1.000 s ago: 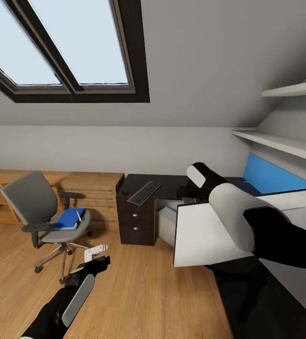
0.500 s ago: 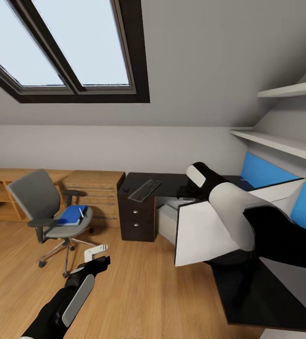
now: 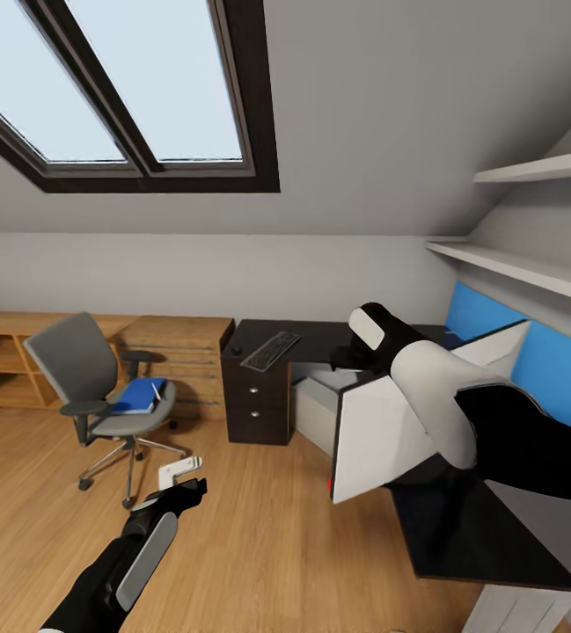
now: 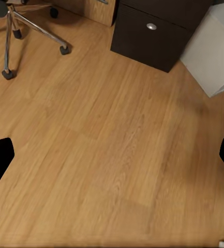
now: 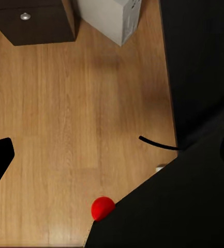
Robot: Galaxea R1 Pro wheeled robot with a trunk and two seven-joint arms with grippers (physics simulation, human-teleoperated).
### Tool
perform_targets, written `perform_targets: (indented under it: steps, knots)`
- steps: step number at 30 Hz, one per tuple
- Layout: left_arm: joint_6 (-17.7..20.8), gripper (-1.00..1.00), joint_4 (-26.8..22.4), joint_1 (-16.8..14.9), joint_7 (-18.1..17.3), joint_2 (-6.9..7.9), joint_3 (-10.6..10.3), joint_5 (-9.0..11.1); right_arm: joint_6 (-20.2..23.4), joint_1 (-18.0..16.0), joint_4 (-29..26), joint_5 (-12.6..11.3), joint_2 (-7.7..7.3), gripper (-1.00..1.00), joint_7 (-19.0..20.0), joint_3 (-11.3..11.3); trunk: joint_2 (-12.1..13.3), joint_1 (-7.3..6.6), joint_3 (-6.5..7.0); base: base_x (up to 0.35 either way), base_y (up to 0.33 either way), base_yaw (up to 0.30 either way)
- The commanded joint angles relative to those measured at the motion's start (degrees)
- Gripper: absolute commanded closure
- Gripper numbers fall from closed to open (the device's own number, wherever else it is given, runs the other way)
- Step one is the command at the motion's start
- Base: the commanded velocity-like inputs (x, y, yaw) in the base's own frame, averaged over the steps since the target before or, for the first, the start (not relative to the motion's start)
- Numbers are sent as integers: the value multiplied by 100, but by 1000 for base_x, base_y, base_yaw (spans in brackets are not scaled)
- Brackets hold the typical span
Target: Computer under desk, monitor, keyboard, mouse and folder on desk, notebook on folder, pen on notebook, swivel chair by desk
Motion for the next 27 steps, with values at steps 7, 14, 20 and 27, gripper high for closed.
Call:
perform_targets:
  steps: [7, 14, 20, 27]
  knots:
    - [4, -100, -8, -5, 54, 1, -23, 54, 14, -4, -6, -56, -1, -100, -36, 50, -11, 1, -11, -134, 0, 0]
    - [6, -100, -7, -5, 54, -2, -23, 55, 6, -4, -6, -56, -6, -100, -36, 57, -11, 1, -11, -118, -15, 0]
    - [7, -100, -3, -5, 54, -10, -30, 58, 5, -4, -9, -54, -3, -100, -31, 57, -11, 1, -11, -133, -77, 0]
    - [7, -100, -3, -5, 54, -19, -41, 59, 5, -4, -7, -47, -2, -100, -30, 57, -11, 1, -11, -189, -50, 0]
